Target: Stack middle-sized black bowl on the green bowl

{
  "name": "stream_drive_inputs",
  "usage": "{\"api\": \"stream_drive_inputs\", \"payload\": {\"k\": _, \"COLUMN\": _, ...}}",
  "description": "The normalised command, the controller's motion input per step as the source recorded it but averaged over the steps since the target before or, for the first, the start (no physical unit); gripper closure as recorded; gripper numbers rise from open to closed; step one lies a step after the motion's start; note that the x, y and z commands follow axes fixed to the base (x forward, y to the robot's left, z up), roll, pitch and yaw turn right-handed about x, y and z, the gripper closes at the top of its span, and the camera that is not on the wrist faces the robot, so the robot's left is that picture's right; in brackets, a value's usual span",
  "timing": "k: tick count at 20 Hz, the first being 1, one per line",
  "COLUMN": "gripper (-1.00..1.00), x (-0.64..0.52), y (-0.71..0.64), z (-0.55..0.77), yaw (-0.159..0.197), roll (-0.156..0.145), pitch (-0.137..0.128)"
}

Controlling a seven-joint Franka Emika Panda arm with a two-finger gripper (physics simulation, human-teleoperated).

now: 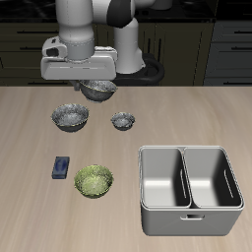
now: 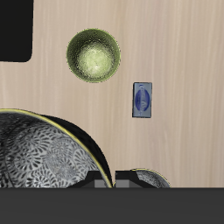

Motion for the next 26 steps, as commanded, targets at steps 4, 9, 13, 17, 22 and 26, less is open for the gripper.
{"api": "stream_drive_inputs", "payload": {"k": 4, "gripper": 1.0, "x": 0.41, "y": -0.23, "z": -0.05, "yaw": -0.006, "roll": -0.007, "pitch": 0.003}}
{"api": "stream_drive_inputs", "payload": {"k": 9, "gripper": 1.0, "x": 0.28, "y": -0.08, "z": -0.07, "yaw": 0.017, "roll": 0.013, "pitch": -0.001}}
{"api": "stream_drive_inputs", "payload": {"k": 13, "gripper": 1.0, "x": 0.32, "y": -0.09, "z": -0.03, "yaw": -0.001, "roll": 0.021, "pitch": 0.006}}
{"api": "stream_drive_inputs", "payload": {"k": 17, "gripper": 1.0, "x": 0.26, "y": -0.08, "z": 0.07, "yaw": -0.026, "roll": 0.017, "pitch": -0.009}}
{"api": "stream_drive_inputs", "payload": {"k": 22, "gripper": 1.0, "x": 0.27, "y": -0.2, "z": 0.06, "yaw": -0.021, "roll": 0.004, "pitch": -0.015}}
{"api": "stream_drive_inputs", "payload": {"k": 26, "gripper": 1.0, "x": 0.22, "y": -0.17, "z": 0.01, "yaw": -0.015, "roll": 0.021, "pitch": -0.013}}
